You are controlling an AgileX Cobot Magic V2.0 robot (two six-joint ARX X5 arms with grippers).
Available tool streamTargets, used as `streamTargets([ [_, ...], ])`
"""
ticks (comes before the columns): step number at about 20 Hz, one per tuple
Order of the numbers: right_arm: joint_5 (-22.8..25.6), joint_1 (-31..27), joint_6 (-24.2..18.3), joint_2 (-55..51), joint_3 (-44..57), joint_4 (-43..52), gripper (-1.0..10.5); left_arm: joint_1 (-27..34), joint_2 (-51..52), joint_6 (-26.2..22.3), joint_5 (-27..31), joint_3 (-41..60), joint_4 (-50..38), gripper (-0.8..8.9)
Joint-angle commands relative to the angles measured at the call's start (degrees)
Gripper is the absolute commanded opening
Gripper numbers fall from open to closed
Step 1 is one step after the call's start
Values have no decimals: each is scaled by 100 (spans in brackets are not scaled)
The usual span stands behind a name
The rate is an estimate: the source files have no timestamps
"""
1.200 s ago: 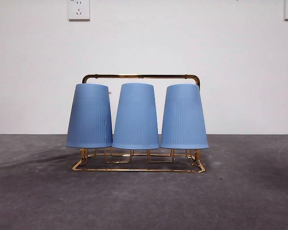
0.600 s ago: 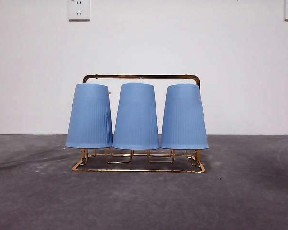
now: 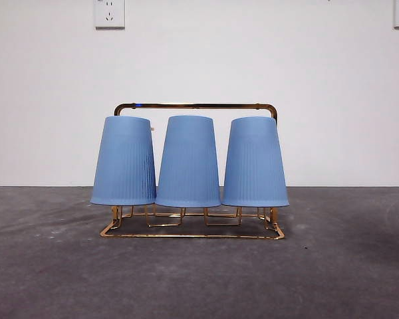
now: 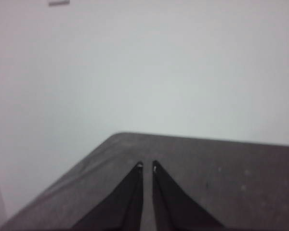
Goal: Pick the top cup and place it on cupholder, pick up the mid cup and place it on cupholder, last pick the bottom cup and place it on cupholder.
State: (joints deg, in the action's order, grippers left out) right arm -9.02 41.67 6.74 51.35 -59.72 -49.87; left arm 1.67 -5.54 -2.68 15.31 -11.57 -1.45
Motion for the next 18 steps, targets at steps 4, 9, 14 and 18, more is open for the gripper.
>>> streamTargets([
  [4,4,57,52,22,-66,61,12,20,273,-90,26,507,186,30],
  [9,2,57,50,22,-66,61,12,20,535,-140,-1370,1086,632,30],
  [14,44,-2028,-50,-1290,472,1469,12,20,535,-7,-1661,1078,1222,30],
  [18,42,-3008,-55,-1980,1401,2393,12,20,535,-9,-1661,1078,1222,30],
])
